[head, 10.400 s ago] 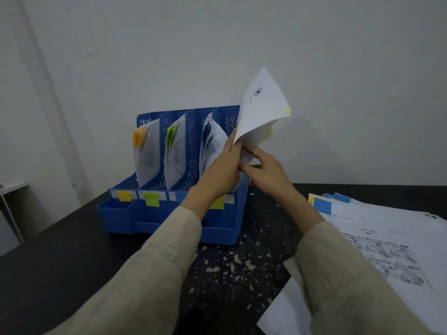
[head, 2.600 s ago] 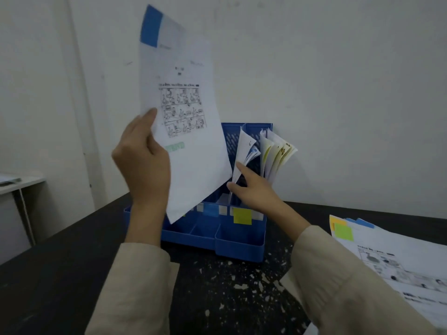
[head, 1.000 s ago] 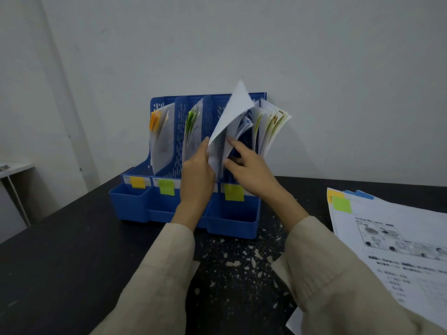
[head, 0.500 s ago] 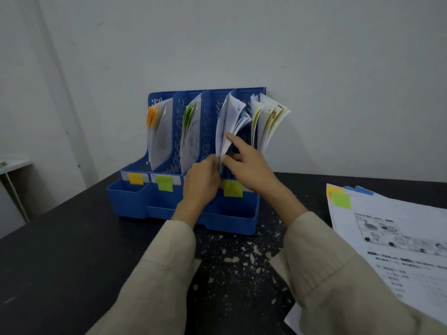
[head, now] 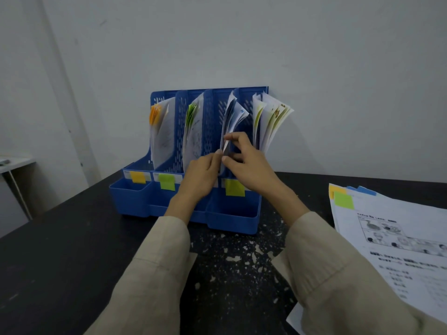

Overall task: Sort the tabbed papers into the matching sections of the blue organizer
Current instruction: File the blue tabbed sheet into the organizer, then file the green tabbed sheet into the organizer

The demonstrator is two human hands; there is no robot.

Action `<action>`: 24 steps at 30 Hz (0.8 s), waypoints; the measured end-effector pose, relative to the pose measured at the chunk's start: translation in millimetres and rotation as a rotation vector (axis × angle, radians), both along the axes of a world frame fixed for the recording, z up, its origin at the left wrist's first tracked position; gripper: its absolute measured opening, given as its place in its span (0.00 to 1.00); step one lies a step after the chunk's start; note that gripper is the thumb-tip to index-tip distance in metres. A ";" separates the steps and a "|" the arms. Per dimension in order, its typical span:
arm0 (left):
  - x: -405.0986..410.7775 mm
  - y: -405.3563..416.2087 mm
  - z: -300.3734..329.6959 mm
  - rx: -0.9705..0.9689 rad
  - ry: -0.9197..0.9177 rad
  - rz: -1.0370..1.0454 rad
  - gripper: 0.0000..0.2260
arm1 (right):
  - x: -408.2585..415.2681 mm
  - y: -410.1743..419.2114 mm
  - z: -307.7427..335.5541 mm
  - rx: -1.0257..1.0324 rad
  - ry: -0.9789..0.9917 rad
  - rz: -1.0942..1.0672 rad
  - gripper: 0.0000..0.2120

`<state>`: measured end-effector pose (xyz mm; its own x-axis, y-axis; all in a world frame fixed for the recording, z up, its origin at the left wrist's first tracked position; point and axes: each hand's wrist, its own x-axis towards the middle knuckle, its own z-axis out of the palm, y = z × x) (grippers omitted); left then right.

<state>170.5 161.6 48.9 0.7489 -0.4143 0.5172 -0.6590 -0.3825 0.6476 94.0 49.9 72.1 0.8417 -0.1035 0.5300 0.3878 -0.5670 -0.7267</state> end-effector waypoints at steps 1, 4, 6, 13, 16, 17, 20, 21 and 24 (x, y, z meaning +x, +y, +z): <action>1.9 -0.8 -1.4 -0.025 -0.018 0.015 0.19 | -0.1 0.3 -0.4 0.001 0.001 -0.002 0.20; 9.8 -1.9 -6.2 -0.069 -0.078 0.042 0.13 | 0.5 0.4 -1.1 -0.009 0.000 -0.017 0.22; 12.8 -3.7 -8.1 -0.084 -0.121 0.051 0.12 | 1.5 -0.1 -1.7 -0.040 -0.006 -0.038 0.23; 9.4 -9.1 -1.8 -0.117 -0.259 0.088 0.11 | 4.9 -1.5 -4.5 -0.102 -0.030 -0.058 0.22; 12.0 -9.2 -4.0 -0.102 -0.278 0.113 0.06 | 8.4 1.1 -7.5 -0.166 -0.142 -0.170 0.19; 13.1 -9.1 -4.7 -0.099 -0.267 0.123 0.08 | 10.3 2.3 -8.3 -0.159 -0.181 -0.214 0.17; 14.4 -9.9 -3.4 -0.086 -0.243 0.124 0.11 | 20.4 4.7 -6.5 -0.120 -0.236 -0.311 0.13; 13.4 -10.0 -2.3 -0.079 -0.244 0.121 0.12 | 24.5 5.4 -4.3 -0.123 -0.241 -0.340 0.12; 12.5 -8.9 -0.8 -0.079 -0.237 0.102 0.13 | 31.6 9.7 4.8 -0.147 -0.271 -0.391 0.09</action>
<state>183.0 152.7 48.1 0.6389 -0.2941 0.7108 -0.7563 -0.4090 0.5106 125.6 59.6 76.9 0.5849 -0.2920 0.7567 0.2893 -0.7965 -0.5309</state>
